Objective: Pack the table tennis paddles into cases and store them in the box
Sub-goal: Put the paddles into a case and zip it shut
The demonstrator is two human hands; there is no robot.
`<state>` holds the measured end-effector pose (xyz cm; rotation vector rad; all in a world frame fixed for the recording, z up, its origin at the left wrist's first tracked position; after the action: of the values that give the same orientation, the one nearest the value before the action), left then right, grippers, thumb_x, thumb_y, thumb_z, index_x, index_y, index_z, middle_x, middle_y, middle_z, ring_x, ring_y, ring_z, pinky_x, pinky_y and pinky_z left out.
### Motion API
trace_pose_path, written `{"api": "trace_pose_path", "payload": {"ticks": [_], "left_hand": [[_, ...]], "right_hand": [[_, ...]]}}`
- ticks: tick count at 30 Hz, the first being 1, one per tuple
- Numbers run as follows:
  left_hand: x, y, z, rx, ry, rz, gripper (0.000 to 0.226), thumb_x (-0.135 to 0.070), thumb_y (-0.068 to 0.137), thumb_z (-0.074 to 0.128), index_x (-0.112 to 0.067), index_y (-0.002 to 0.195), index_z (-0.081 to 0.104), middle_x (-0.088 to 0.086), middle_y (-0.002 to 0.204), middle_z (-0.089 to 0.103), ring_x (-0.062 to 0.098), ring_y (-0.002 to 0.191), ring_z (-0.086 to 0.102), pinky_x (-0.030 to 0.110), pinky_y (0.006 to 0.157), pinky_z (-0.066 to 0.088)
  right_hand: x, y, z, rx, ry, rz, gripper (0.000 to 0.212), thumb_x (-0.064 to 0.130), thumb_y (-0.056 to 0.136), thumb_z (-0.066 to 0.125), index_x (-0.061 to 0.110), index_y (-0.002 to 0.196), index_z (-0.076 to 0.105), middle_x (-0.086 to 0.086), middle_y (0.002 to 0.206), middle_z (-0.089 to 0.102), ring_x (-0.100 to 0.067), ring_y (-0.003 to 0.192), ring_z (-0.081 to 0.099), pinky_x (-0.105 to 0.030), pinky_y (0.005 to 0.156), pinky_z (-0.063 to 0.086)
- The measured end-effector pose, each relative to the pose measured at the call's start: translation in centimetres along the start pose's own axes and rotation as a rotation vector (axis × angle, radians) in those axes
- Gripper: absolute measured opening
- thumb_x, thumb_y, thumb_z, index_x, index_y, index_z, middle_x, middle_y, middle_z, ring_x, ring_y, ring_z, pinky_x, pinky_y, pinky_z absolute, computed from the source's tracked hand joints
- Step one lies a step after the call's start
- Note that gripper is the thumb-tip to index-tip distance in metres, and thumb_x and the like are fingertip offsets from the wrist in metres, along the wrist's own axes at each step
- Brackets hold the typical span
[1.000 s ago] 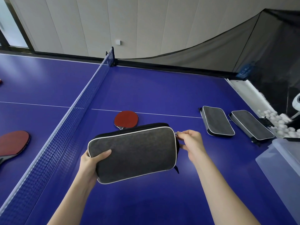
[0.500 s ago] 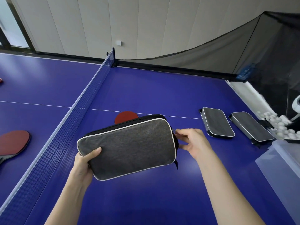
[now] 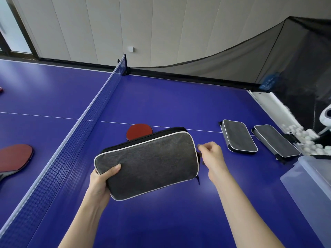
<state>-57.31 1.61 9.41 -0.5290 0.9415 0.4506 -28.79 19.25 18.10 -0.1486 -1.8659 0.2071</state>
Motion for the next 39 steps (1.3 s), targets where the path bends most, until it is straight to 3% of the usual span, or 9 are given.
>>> {"api": "trace_pose_path", "payload": {"ticks": [4,11,15,19,24,30,34,37,39], "left_hand": [[1.2,-0.2,0.9,0.048,-0.064,-0.040,0.045,-0.010,0.068,0.069,-0.015,0.113,0.065,0.006,0.109,0.073,0.020,0.095,0.071,0.031,0.071,0.060],[3.6,-1.6,1.6,0.096,0.073,-0.126,0.055,-0.027,0.049,0.089,-0.026,0.101,0.072,0.005,0.110,0.073,0.019,0.099,0.070,0.035,0.079,0.050],[4.2,-1.9,0.3,0.046,0.333,-0.092,0.063,-0.030,0.040,0.090,-0.028,0.099,0.068,-0.003,0.099,0.074,0.012,0.092,0.069,0.029,0.079,0.048],[3.7,-2.0,2.0,0.166,0.716,-0.007,0.047,-0.023,0.050,0.088,-0.037,0.088,0.063,-0.007,0.090,0.070,0.010,0.083,0.065,0.020,0.068,0.050],[1.0,-1.9,8.6,0.281,0.862,0.178,0.060,-0.029,0.048,0.086,-0.048,0.096,0.055,-0.025,0.094,0.069,-0.004,0.089,0.064,0.015,0.073,0.049],[0.3,-2.8,9.1,0.161,0.851,0.293,0.054,-0.015,0.056,0.088,-0.045,0.090,0.060,-0.025,0.089,0.069,-0.003,0.083,0.065,0.014,0.069,0.047],[1.0,-3.4,7.8,0.078,0.847,0.258,0.040,-0.015,0.059,0.085,-0.032,0.090,0.065,-0.013,0.081,0.072,0.003,0.078,0.066,0.026,0.071,0.053],[1.2,-3.7,7.6,0.037,0.893,0.288,0.028,-0.015,0.062,0.085,-0.020,0.078,0.062,-0.005,0.069,0.068,0.010,0.067,0.063,0.031,0.064,0.052],[1.2,-3.8,7.6,0.007,0.936,0.305,0.031,-0.014,0.062,0.084,-0.015,0.068,0.053,-0.003,0.059,0.059,0.016,0.060,0.057,0.029,0.057,0.046]], "right_hand": [[2.1,-0.3,1.3,0.036,0.027,-0.134,0.014,0.026,0.095,0.041,0.018,0.084,0.044,0.003,0.081,0.051,-0.014,0.070,0.045,-0.031,0.063,0.036],[2.7,-2.2,-0.1,-0.275,-0.026,-0.384,0.017,0.022,0.101,0.030,0.012,0.087,0.034,0.002,0.064,0.045,-0.016,0.057,0.040,-0.035,0.055,0.031],[3.8,-3.5,0.2,-0.197,-0.071,-0.562,0.014,0.025,0.099,0.030,0.019,0.089,0.039,0.003,0.080,0.059,-0.013,0.074,0.055,-0.029,0.062,0.041],[4.8,-5.3,2.2,-0.102,-0.219,-0.730,0.016,0.033,0.096,0.027,0.029,0.087,0.039,0.011,0.085,0.057,-0.018,0.083,0.056,-0.029,0.069,0.044],[5.3,-7.9,5.2,-0.039,-0.459,-0.974,0.033,0.028,0.097,0.024,0.010,0.087,0.050,-0.001,0.083,0.057,-0.016,0.071,0.044,-0.030,0.064,0.039],[4.4,-8.7,5.3,-0.036,-0.479,-0.958,0.029,0.022,0.097,0.032,0.006,0.087,0.054,-0.004,0.084,0.060,-0.018,0.070,0.046,-0.032,0.067,0.043],[3.7,-8.9,5.4,-0.003,-0.413,-0.882,0.014,0.016,0.096,0.045,0.007,0.090,0.053,-0.003,0.091,0.063,-0.022,0.082,0.056,-0.030,0.075,0.046],[3.4,-8.8,4.8,-0.146,-0.420,-0.876,0.011,0.011,0.094,0.051,0.007,0.084,0.049,-0.005,0.085,0.059,-0.022,0.075,0.056,-0.030,0.067,0.046],[2.5,-8.2,4.5,-0.187,-0.426,-0.755,0.018,0.015,0.096,0.050,0.012,0.080,0.042,-0.003,0.074,0.054,-0.021,0.064,0.052,-0.031,0.057,0.045]]}}
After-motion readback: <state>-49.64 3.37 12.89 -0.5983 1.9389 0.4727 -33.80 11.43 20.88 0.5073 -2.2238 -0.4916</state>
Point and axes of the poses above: each hand's wrist, its own y-axis towards the middle knuckle, its own z-axis out of the palm, x = y × z, the point moved 7 cm from there along y, towards the middle knuckle
